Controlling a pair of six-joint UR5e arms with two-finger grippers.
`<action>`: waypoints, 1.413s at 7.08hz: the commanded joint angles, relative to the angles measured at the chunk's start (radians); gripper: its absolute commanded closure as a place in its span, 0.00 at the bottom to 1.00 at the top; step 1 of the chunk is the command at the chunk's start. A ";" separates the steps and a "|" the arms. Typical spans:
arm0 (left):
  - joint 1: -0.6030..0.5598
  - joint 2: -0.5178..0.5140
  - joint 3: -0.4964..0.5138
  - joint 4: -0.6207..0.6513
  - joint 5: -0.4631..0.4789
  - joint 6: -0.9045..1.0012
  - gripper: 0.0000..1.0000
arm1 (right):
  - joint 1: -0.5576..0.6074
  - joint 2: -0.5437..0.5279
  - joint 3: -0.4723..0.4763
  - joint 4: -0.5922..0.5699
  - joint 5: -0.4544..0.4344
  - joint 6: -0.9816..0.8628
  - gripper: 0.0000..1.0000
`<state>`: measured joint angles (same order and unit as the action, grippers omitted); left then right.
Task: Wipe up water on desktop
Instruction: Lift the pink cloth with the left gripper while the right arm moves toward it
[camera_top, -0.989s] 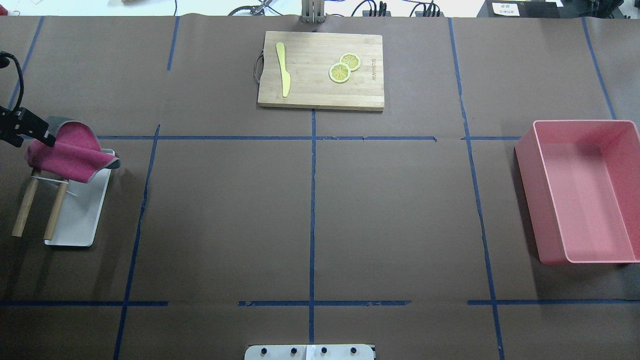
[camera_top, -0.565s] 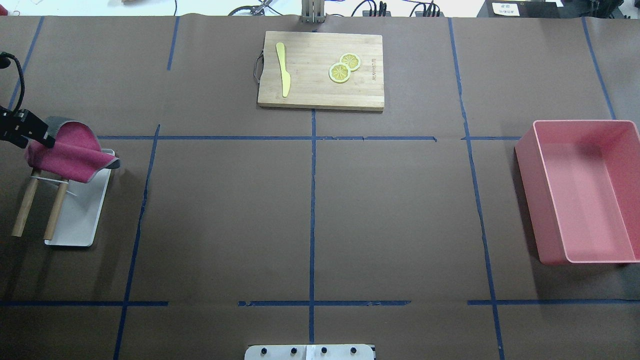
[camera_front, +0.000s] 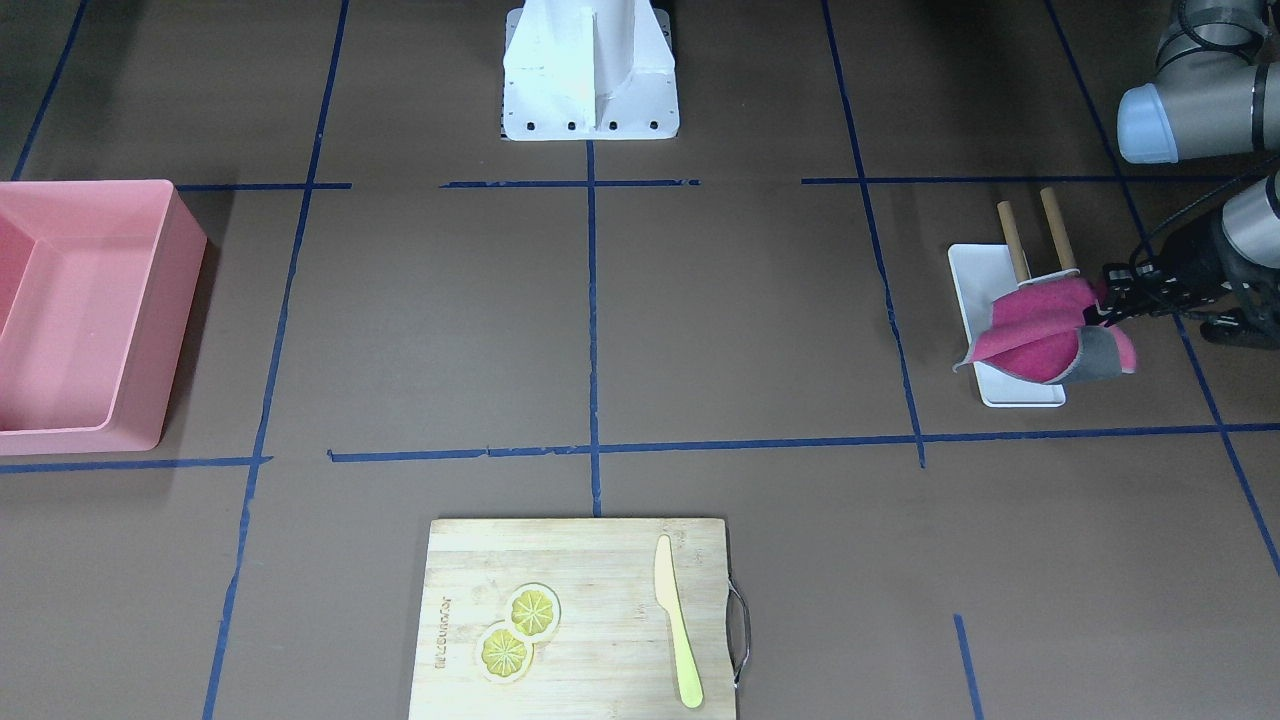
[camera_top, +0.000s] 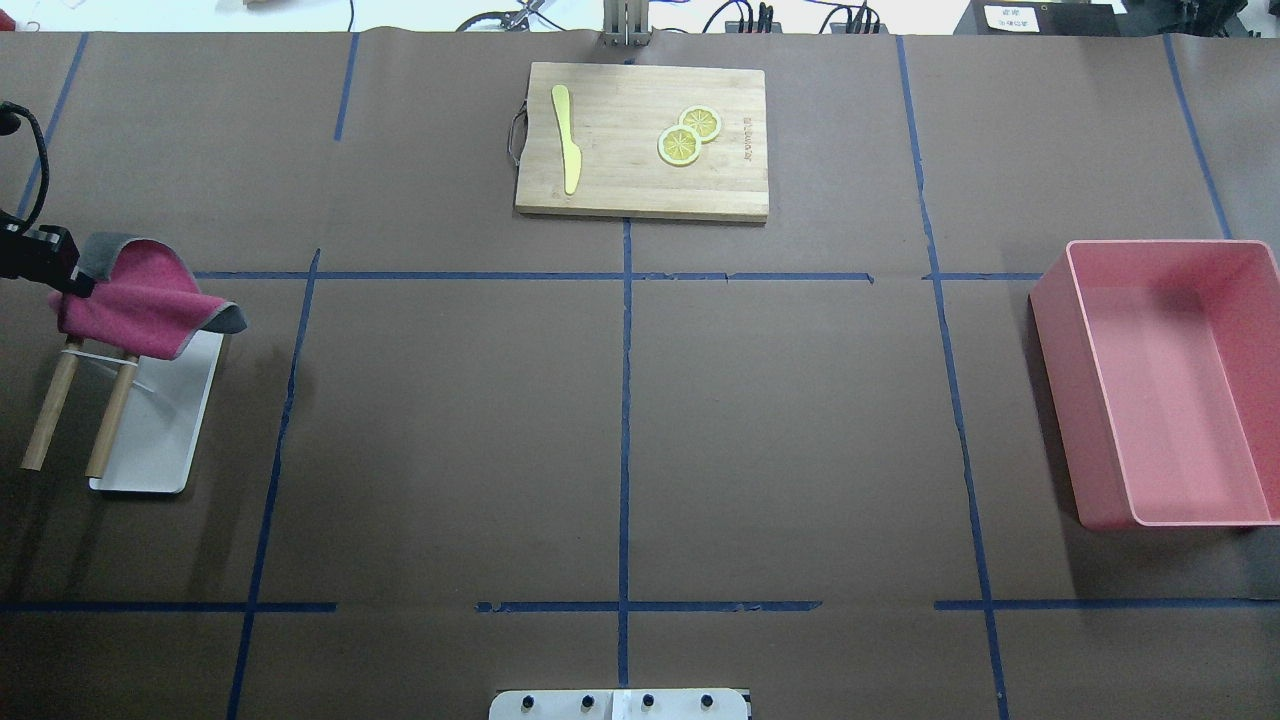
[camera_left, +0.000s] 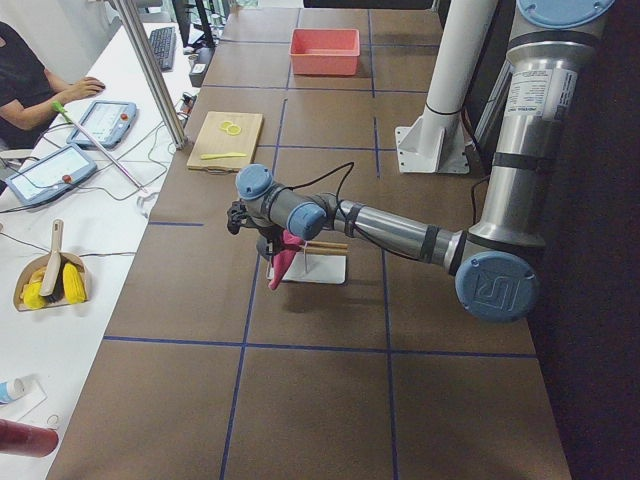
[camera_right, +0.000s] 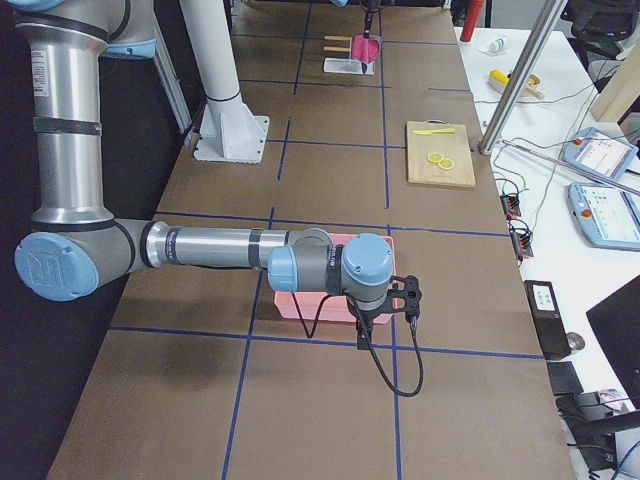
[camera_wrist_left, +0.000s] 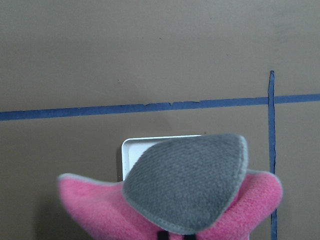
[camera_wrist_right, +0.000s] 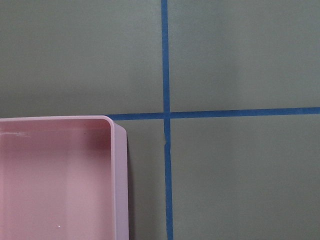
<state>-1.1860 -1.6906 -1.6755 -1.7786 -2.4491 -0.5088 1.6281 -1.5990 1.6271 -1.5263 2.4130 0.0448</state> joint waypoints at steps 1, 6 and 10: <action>0.000 -0.003 -0.003 0.010 0.001 0.000 0.92 | -0.001 0.008 0.000 -0.002 0.003 0.001 0.00; -0.127 -0.087 -0.317 0.417 0.001 0.010 1.00 | -0.011 0.007 0.004 0.011 0.028 -0.002 0.00; -0.083 -0.314 -0.342 0.610 -0.002 -0.200 1.00 | -0.159 0.031 0.142 0.121 0.026 0.195 0.00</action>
<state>-1.3060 -1.9522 -2.0213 -1.1582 -2.4498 -0.5956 1.5519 -1.6022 1.7026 -1.4191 2.4425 0.1370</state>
